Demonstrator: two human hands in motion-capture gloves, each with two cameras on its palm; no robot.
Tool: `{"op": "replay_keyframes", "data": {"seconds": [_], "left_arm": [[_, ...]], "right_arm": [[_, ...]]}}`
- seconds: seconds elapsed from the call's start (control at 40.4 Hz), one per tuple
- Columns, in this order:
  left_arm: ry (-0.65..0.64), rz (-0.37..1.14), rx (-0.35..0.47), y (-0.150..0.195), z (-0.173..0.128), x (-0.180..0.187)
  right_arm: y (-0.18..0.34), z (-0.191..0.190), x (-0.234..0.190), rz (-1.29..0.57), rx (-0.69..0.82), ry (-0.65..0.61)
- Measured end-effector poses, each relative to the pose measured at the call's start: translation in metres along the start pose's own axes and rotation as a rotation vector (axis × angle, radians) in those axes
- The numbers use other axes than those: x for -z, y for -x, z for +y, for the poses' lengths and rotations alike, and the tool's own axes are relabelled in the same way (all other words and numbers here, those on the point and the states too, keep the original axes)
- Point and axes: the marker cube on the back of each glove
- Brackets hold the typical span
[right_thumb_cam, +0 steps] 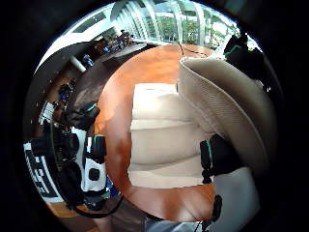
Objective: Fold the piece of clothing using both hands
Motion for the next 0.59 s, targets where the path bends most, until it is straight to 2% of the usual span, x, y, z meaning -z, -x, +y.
{"op": "replay_keyframes", "data": {"seconds": [0.074, 0.198, 0.297, 0.371, 0.445, 0.494, 0.519, 0.593], "left_arm": [[0.003, 0.055, 0.055, 0.016, 0.001, 0.001], [-0.010, 0.068, 0.104, 0.032, 0.001, 0.000], [-0.010, 0.065, 0.114, 0.037, 0.003, 0.000], [-0.008, 0.067, 0.107, 0.036, 0.004, -0.001], [-0.014, 0.060, 0.084, 0.031, 0.005, 0.002], [-0.025, 0.046, 0.055, 0.022, 0.006, 0.008], [-0.030, 0.036, 0.035, 0.015, 0.007, 0.012], [-0.034, -0.016, -0.032, -0.010, 0.010, 0.027]], "right_arm": [[0.025, 0.003, -0.006, -0.081, 0.079, 0.058], [0.047, 0.007, -0.019, -0.414, 0.203, 0.207], [0.048, 0.008, -0.027, -0.815, 0.265, 0.330], [0.042, 0.009, -0.031, -1.117, 0.319, 0.337], [0.029, 0.011, -0.035, -1.349, 0.375, 0.274], [0.010, 0.015, -0.033, -1.392, 0.405, 0.220], [-0.003, 0.018, -0.032, -1.351, 0.415, 0.189], [-0.049, 0.023, -0.030, -1.004, 0.415, 0.091]]}}
